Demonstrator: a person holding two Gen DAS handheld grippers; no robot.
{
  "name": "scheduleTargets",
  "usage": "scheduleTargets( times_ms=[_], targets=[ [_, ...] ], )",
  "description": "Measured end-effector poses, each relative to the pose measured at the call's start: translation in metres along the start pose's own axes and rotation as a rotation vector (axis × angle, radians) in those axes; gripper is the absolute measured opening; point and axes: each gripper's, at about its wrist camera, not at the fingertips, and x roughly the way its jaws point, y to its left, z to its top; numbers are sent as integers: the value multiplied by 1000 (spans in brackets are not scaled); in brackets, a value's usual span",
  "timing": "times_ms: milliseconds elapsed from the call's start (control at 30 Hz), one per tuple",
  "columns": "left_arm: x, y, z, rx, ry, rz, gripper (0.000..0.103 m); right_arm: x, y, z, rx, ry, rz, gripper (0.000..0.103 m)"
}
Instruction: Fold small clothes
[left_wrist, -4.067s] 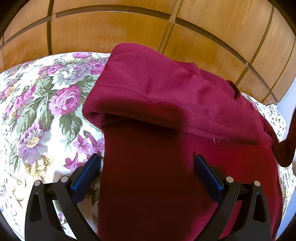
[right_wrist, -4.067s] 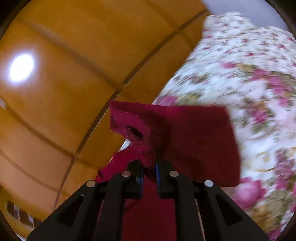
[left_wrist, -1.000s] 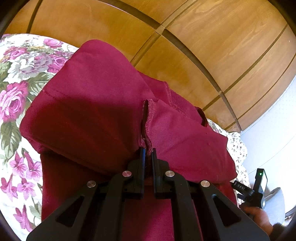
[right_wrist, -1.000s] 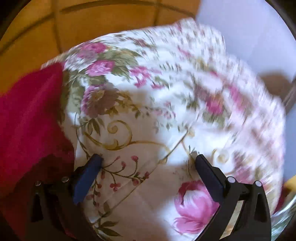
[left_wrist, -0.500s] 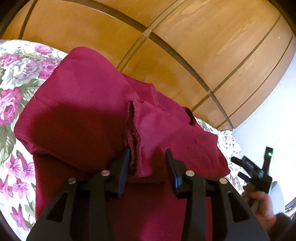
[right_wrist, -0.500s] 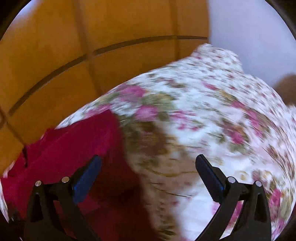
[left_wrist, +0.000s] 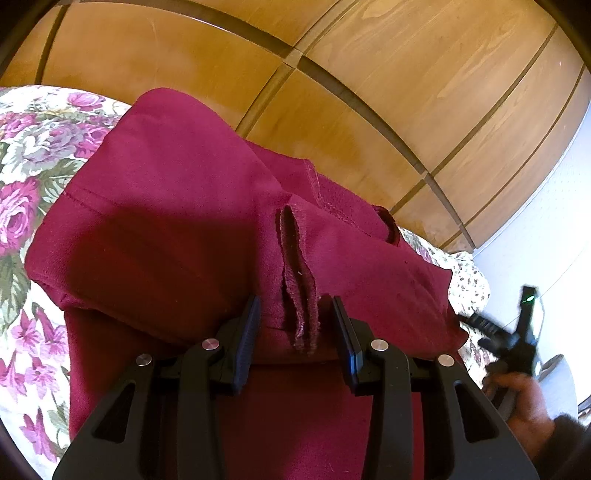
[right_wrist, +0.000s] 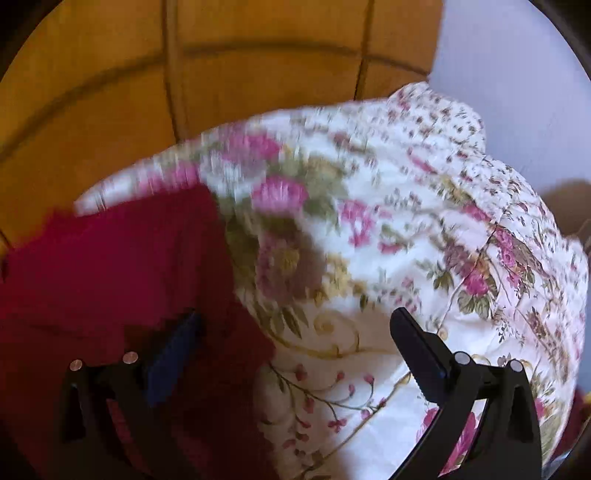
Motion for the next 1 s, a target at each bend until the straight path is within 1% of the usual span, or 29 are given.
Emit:
scheduleTargets(
  times_ms=[67, 100, 167, 233, 267, 333, 433, 600, 700, 833, 900, 1000],
  targets=[
    [-1, -1, -1, 7, -3, 8, 38, -3, 5, 11, 5, -21, 49, 101],
    [-1, -2, -1, 10, -6, 15, 38, -1, 14, 16, -30, -14, 55, 101],
    [-1, -3, -2, 13, -9, 19, 38, 6, 31, 21, -106, -18, 37, 101],
    [-1, -4, -2, 20, -12, 26, 38, 17, 41, 25, -152, -22, 14, 101],
    [-1, -5, -3, 26, -14, 32, 38, 26, 46, 28, -163, -10, 13, 101],
    [0, -6, -4, 37, -16, 43, 38, 47, 48, 28, -165, 35, 38, 101],
    [2, -6, -5, 45, -19, 47, 38, 79, 53, 27, -167, 100, 48, 101],
    [6, -5, -5, 56, -20, 46, 38, 97, 42, 33, -62, 139, 109, 101],
    [5, -3, -5, 48, -21, 35, 38, 87, 32, 33, -22, 124, 123, 101],
    [4, -2, -5, 43, -21, 29, 38, 56, 12, 28, 15, 96, 96, 101],
    [4, -2, -5, 40, -20, 27, 38, 42, 0, 20, 11, 114, 99, 101],
    [4, -2, -4, 33, -18, 22, 38, 37, -11, 0, -37, 172, 60, 101]
  ],
)
